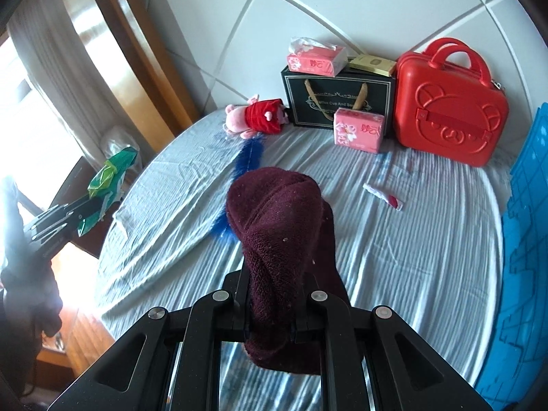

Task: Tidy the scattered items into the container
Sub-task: 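Carry the snack bag with the left tool while the right tool carries the beanie to the bin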

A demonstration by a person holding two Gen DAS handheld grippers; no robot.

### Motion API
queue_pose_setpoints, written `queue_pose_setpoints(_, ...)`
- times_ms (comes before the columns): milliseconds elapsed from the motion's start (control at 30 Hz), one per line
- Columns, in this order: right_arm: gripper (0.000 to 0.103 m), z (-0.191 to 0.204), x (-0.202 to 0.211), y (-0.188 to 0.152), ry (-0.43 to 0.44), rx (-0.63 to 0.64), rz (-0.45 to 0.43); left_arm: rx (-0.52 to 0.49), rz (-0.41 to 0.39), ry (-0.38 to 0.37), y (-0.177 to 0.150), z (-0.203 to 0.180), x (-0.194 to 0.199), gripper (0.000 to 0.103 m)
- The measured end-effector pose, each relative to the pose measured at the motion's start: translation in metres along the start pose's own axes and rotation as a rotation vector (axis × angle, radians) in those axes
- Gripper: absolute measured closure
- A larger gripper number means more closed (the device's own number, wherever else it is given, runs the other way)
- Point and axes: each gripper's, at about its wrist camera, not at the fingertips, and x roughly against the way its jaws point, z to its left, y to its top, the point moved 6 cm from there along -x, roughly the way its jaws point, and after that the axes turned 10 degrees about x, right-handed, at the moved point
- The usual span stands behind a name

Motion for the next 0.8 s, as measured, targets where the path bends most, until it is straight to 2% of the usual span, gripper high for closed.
queue_pose_setpoints(367,0.089,0.010,0.045,0.006,0.041,0.041,-0.031,0.046,-0.011,-0.016,0.000,-0.032,0.038,0.089)
queue_pose_setpoints(800,0.089,0.019,0.101,0.014,0.113,0.103,-0.096,0.066,-0.054,-0.001,0.011,-0.062,0.075,0.089)
